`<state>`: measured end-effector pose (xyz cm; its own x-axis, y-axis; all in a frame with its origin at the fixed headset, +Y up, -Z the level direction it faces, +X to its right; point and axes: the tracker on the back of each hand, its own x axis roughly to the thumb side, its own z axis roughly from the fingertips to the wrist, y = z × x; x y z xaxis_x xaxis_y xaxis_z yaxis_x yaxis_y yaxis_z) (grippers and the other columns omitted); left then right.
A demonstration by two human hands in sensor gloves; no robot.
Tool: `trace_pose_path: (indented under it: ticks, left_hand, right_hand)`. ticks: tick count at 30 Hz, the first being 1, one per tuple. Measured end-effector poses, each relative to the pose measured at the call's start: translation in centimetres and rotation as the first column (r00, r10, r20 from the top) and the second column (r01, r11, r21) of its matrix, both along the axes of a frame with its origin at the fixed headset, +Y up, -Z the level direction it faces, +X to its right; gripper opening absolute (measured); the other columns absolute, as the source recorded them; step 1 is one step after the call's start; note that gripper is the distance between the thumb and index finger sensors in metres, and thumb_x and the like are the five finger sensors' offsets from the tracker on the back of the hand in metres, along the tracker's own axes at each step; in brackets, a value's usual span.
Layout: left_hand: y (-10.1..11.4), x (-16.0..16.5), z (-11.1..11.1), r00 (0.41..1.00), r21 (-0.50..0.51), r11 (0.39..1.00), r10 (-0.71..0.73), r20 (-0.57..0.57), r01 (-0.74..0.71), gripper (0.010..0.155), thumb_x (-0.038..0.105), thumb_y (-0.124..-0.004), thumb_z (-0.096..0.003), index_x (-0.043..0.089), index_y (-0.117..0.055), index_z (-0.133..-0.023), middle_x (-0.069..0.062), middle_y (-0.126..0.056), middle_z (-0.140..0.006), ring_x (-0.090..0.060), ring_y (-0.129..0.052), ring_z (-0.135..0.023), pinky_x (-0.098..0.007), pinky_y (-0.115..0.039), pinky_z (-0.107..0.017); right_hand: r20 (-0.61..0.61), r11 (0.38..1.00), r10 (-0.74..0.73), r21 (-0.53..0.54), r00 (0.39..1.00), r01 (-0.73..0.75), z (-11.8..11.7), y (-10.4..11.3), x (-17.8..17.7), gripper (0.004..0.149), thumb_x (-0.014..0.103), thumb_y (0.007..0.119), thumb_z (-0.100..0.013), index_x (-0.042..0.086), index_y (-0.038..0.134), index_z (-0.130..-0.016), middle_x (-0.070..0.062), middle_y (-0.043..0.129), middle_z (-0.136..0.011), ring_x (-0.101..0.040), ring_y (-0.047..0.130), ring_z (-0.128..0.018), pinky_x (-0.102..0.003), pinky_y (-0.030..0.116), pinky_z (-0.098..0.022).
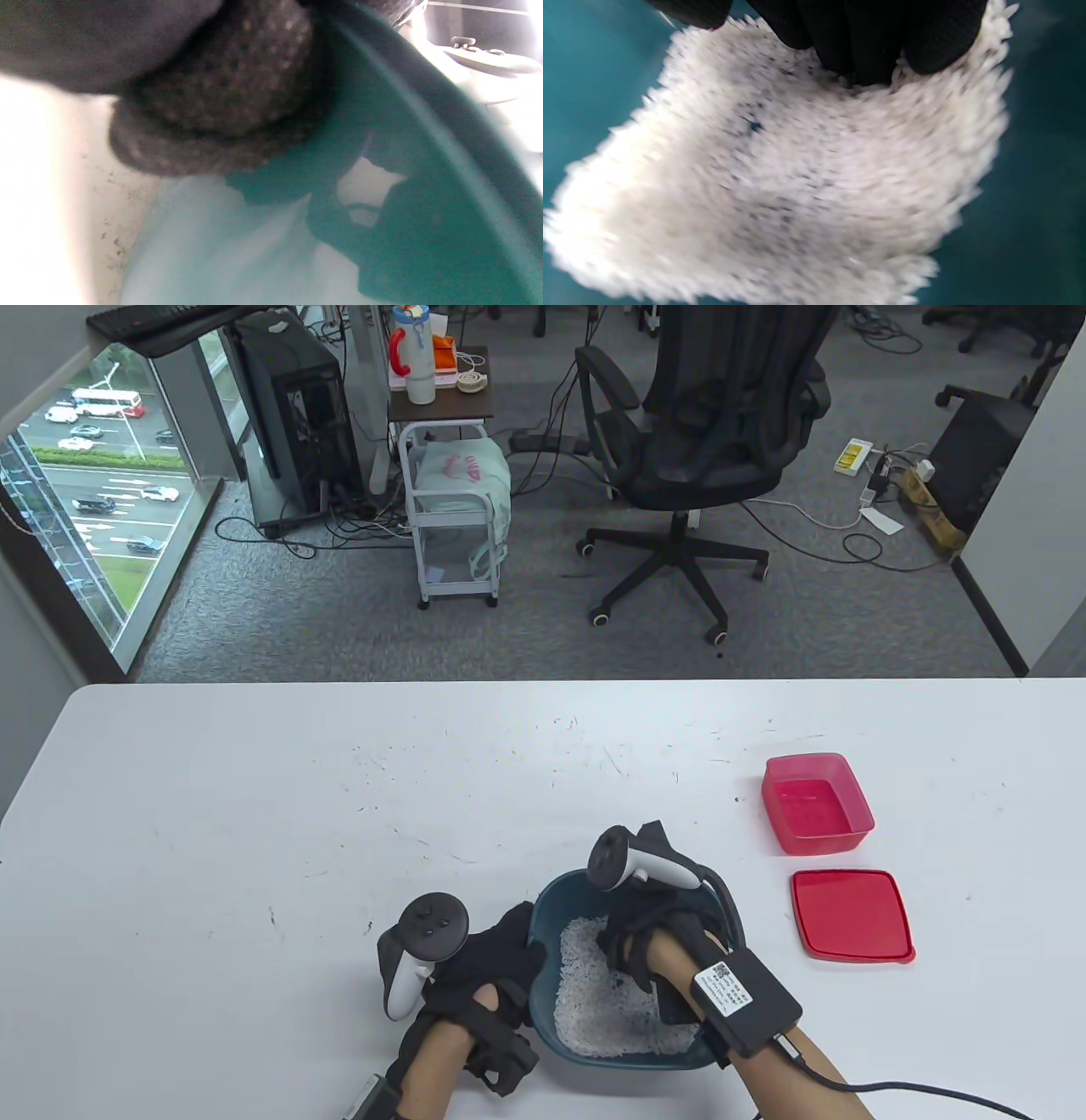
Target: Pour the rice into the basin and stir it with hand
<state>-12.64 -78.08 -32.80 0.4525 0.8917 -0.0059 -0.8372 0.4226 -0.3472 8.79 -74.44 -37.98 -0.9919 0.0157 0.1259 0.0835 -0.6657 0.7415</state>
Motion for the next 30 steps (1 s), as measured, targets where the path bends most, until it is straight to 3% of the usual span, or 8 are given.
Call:
trace_pose_path:
  ticks: [2,8,14,17,21,22,25,30]
  left_hand:
    - [0.0,0.0,0.0,1.000,-0.001,1.000,0.000,-0.003,0.000,0.066,0.026,-0.082,-0.0486,-0.003,-0.060,-0.105,-0.033,-0.080,-0.093,-0.017,-0.111,-0.007,-0.027,-0.099,0.002]
    - [0.0,0.0,0.0,1.000,-0.003,1.000,-0.001,-0.012,0.000,0.066,0.025,-0.082,-0.0485,-0.003,-0.060,-0.105,-0.033,-0.080,-0.093,-0.017,-0.111,-0.007,-0.027,-0.099,0.002]
    - [0.0,0.0,0.1,1.000,-0.005,1.000,0.000,-0.019,0.000,0.066,0.025,-0.082,-0.0485,-0.003,-0.060,-0.104,-0.033,-0.080,-0.093,-0.017,-0.111,-0.007,-0.027,-0.099,0.002]
    - [0.0,0.1,0.1,1.000,-0.005,1.000,-0.001,-0.021,0.001,0.066,0.025,-0.082,-0.0484,-0.003,-0.060,-0.104,-0.033,-0.080,-0.093,-0.017,-0.111,-0.007,-0.027,-0.099,0.002]
    - [0.0,0.1,0.1,1.000,-0.005,1.000,0.001,-0.016,-0.001,0.066,0.025,-0.082,-0.0486,-0.003,-0.060,-0.105,-0.033,-0.080,-0.093,-0.017,-0.111,-0.007,-0.027,-0.099,0.002]
    - [0.0,0.1,0.1,1.000,-0.004,1.000,-0.002,-0.015,0.002,0.066,0.025,-0.082,-0.0486,-0.003,-0.060,-0.105,-0.033,-0.080,-0.093,-0.017,-0.111,-0.007,-0.027,-0.099,0.002]
    - [0.0,0.1,0.1,1.000,-0.002,1.000,0.000,-0.005,0.000,0.067,0.026,-0.082,-0.0487,-0.003,-0.060,-0.105,-0.033,-0.079,-0.093,-0.017,-0.111,-0.007,-0.028,-0.099,0.002]
    - [0.1,0.1,0.1,1.000,0.000,1.000,-0.004,-0.003,0.004,0.067,0.026,-0.082,-0.0487,-0.003,-0.060,-0.105,-0.033,-0.079,-0.094,-0.017,-0.111,-0.007,-0.027,-0.099,0.002]
  right_hand:
    - [-0.029,0.996,0.089,-0.030,0.996,-0.089,0.6,-0.4,0.0,0.068,0.042,0.073,-0.037,-0.008,0.077,-0.082,-0.034,0.091,-0.071,-0.050,0.099,-0.051,-0.059,0.083,-0.032]
    - [-0.115,0.985,0.100,-0.129,0.988,-0.114,2.5,-1.4,-0.8,0.068,0.043,0.076,-0.033,-0.016,0.088,-0.066,-0.035,0.105,-0.050,-0.048,0.110,-0.029,-0.057,0.089,-0.016]
    - [-0.159,0.947,-0.129,-0.311,0.979,0.074,3.7,-2.1,-1.6,0.068,0.043,0.078,-0.031,-0.016,0.094,-0.060,-0.035,0.109,-0.042,-0.048,0.110,-0.022,-0.057,0.088,-0.012]
    - [-0.151,0.893,-0.321,-0.379,0.935,0.245,3.6,-1.8,-2.0,0.067,0.043,0.078,-0.031,-0.011,0.092,-0.068,-0.035,0.106,-0.050,-0.050,0.108,-0.030,-0.059,0.086,-0.018]
    - [0.015,0.698,-0.598,-0.482,0.802,0.529,3.1,-1.8,-2.6,0.069,0.041,0.077,-0.033,-0.005,0.077,-0.084,-0.033,0.088,-0.078,-0.054,0.094,-0.060,-0.063,0.079,-0.039]
    - [0.035,0.684,-0.610,-0.481,0.791,0.549,3.0,-1.8,-2.6,0.069,0.041,0.076,-0.034,-0.005,0.073,-0.086,-0.034,0.082,-0.082,-0.054,0.090,-0.065,-0.064,0.075,-0.042]
    - [0.080,0.680,-0.624,-0.435,0.778,0.590,2.0,-1.6,-2.4,0.071,0.041,0.074,-0.036,-0.001,0.062,-0.092,-0.030,0.068,-0.092,-0.051,0.077,-0.077,-0.066,0.067,-0.050]
    - [0.141,0.737,-0.621,-0.230,0.771,0.635,0.2,-0.7,-1.0,0.071,0.042,0.071,-0.038,0.007,0.050,-0.097,-0.025,0.046,-0.100,-0.051,0.056,-0.088,-0.068,0.055,-0.056]
